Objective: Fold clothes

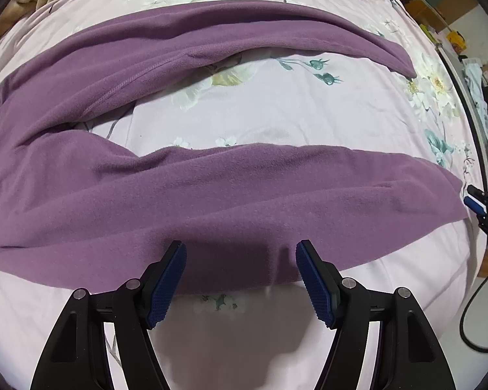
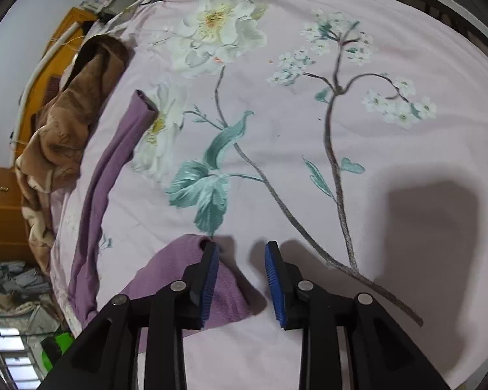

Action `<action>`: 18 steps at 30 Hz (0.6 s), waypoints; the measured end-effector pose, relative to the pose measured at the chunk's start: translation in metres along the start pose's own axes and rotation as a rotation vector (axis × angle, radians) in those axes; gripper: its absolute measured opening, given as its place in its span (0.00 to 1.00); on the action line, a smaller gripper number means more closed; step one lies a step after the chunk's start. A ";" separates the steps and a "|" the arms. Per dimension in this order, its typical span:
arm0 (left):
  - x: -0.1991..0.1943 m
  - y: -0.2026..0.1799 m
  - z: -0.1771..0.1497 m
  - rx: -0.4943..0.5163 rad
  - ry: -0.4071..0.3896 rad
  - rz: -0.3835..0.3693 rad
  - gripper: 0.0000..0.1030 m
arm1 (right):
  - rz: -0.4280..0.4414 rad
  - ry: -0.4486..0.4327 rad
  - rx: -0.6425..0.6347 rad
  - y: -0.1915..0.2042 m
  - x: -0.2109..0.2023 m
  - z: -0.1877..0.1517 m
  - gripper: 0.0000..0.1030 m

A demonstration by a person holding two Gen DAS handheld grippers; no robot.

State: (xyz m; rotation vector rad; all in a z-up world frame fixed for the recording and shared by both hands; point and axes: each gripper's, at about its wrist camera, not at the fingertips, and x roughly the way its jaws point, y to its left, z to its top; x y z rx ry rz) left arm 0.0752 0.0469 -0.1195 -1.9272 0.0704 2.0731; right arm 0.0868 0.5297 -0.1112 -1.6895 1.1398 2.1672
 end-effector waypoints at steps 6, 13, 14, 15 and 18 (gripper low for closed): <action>0.000 -0.005 0.001 0.019 0.006 -0.015 0.70 | 0.012 0.095 -0.180 0.026 0.023 0.010 0.34; 0.002 -0.016 0.004 0.045 0.020 -0.025 0.70 | 0.040 0.190 -0.195 0.030 0.049 0.013 0.13; 0.002 -0.016 0.004 0.047 0.023 -0.027 0.70 | 0.058 0.179 -0.194 0.032 0.046 0.015 0.03; 0.002 -0.017 0.004 0.046 0.024 -0.027 0.70 | 0.060 0.144 -0.229 0.039 0.038 0.015 0.03; 0.001 -0.019 0.005 0.050 0.023 -0.029 0.70 | 0.029 0.007 -0.382 0.068 0.009 0.015 0.03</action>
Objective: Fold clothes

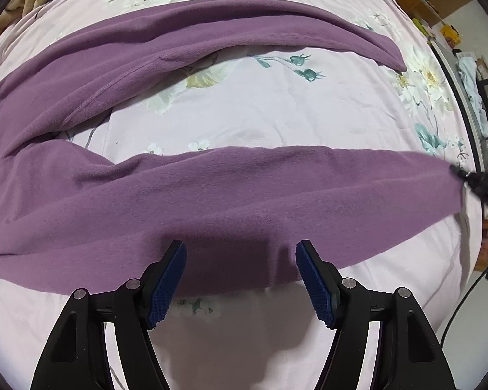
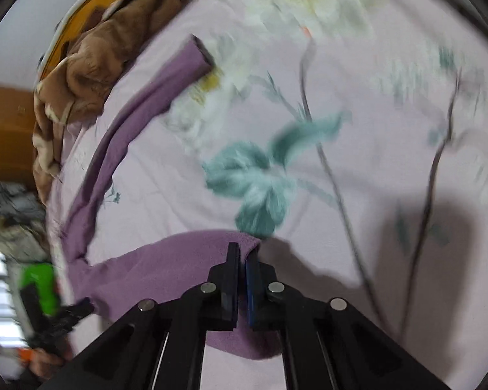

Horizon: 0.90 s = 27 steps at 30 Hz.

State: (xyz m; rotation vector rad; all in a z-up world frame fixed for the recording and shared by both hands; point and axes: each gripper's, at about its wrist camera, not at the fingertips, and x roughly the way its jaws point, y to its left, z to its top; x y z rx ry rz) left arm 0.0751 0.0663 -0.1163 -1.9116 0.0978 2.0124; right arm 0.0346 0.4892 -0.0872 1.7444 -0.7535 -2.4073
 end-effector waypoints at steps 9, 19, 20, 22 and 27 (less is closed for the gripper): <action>0.000 -0.007 0.004 0.038 -0.005 -0.016 0.70 | -0.180 0.057 0.059 -0.021 0.014 -0.008 0.29; 0.016 0.001 0.003 0.031 0.026 -0.009 0.70 | 0.212 0.017 0.587 -0.061 0.012 -0.070 0.32; 0.017 0.001 0.002 0.030 0.026 -0.009 0.70 | 0.237 0.013 0.624 -0.063 0.016 -0.071 0.32; 0.017 0.002 0.002 0.030 0.021 -0.005 0.70 | 0.278 0.001 0.690 -0.064 0.025 -0.071 0.32; 0.021 0.002 0.000 0.056 0.017 0.033 0.70 | 0.246 -0.051 0.666 -0.050 0.022 -0.056 0.05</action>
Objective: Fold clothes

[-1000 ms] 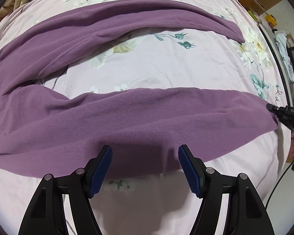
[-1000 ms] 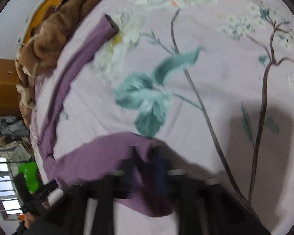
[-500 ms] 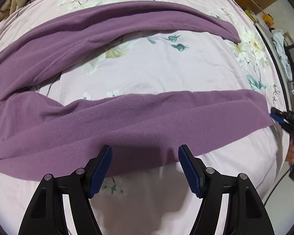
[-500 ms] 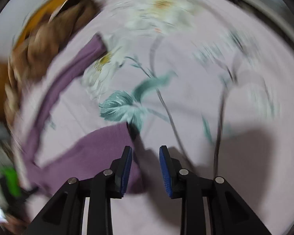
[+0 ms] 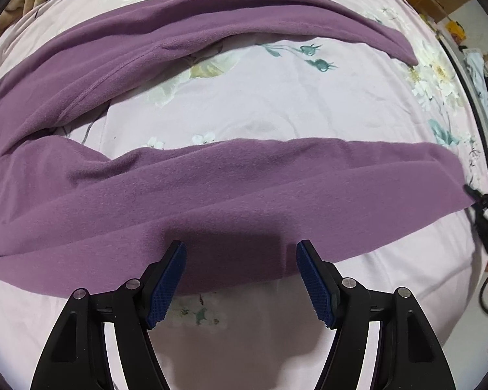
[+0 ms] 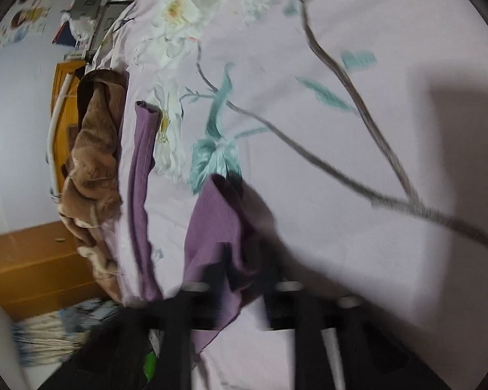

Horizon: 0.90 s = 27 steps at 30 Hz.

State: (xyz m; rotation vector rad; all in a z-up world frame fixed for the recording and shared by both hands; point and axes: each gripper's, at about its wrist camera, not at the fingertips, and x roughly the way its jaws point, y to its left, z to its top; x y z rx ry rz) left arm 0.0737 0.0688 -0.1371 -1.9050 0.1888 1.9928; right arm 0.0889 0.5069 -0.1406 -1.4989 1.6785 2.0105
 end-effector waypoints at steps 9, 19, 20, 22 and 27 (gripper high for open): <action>-0.009 0.003 -0.002 0.033 -0.023 -0.030 0.70 | 0.049 -0.072 -0.226 0.070 -0.032 0.004 0.05; -0.006 0.004 -0.014 0.074 0.021 -0.065 0.70 | -0.181 -0.046 -0.116 0.012 -0.029 0.003 0.34; -0.006 0.004 -0.012 0.071 0.022 -0.067 0.70 | -0.177 -0.056 -0.145 0.018 -0.030 0.011 0.34; -0.006 0.003 -0.010 0.065 0.022 -0.071 0.70 | -0.174 -0.041 -0.223 0.032 -0.023 0.027 0.36; -0.007 -0.004 -0.002 0.083 0.020 -0.082 0.70 | -0.222 0.171 -0.398 0.052 0.032 0.046 0.36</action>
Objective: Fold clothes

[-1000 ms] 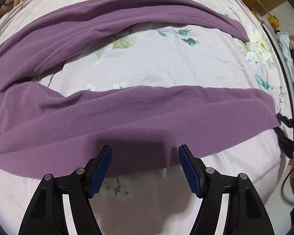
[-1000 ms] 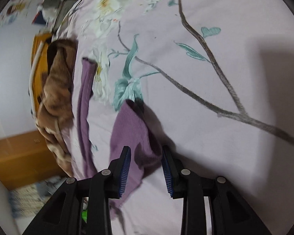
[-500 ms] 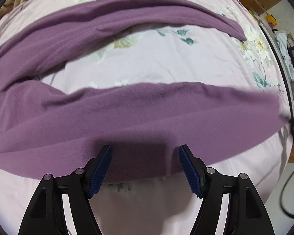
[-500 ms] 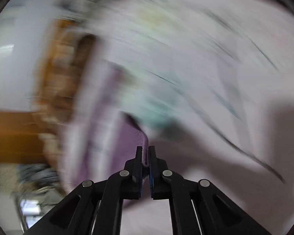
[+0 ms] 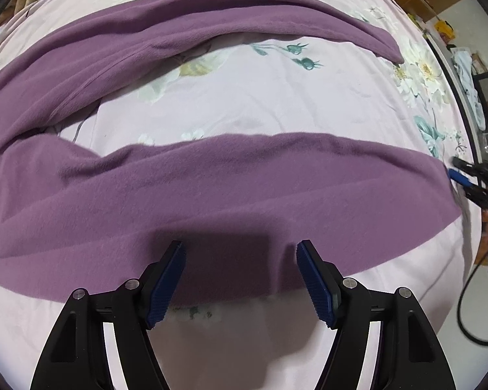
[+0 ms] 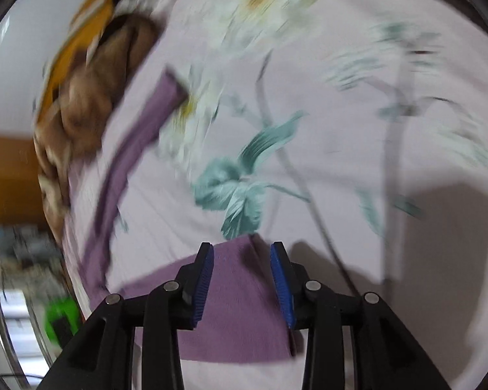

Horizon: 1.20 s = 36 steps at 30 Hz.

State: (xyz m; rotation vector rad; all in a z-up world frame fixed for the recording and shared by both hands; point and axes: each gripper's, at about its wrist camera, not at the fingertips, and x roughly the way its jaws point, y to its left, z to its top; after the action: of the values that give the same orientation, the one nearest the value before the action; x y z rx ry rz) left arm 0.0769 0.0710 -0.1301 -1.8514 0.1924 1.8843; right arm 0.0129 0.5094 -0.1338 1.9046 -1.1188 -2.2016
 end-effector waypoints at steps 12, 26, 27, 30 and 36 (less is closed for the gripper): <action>0.013 -0.005 0.008 0.025 0.032 0.009 0.70 | -0.212 -0.125 -0.138 0.024 -0.018 0.023 0.02; 0.003 -0.022 0.022 0.091 0.011 0.003 0.70 | -0.450 -0.183 -0.426 0.117 -0.026 -0.029 0.04; 0.003 -0.022 0.023 0.091 0.009 0.002 0.70 | -0.446 -0.177 -0.437 0.124 -0.022 -0.032 0.04; 0.002 -0.017 0.020 0.088 0.001 0.007 0.70 | -0.429 -0.161 -0.469 0.144 -0.009 -0.043 0.04; -0.002 -0.002 0.012 0.046 -0.014 0.019 0.70 | -0.389 -0.126 -0.556 0.182 0.014 -0.067 0.04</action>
State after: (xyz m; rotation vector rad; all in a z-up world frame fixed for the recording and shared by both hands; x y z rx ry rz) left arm 0.0663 0.0774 -0.1269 -1.8123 0.2476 1.8893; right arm -0.0095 0.3349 -0.0503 1.8494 -0.0918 -2.4872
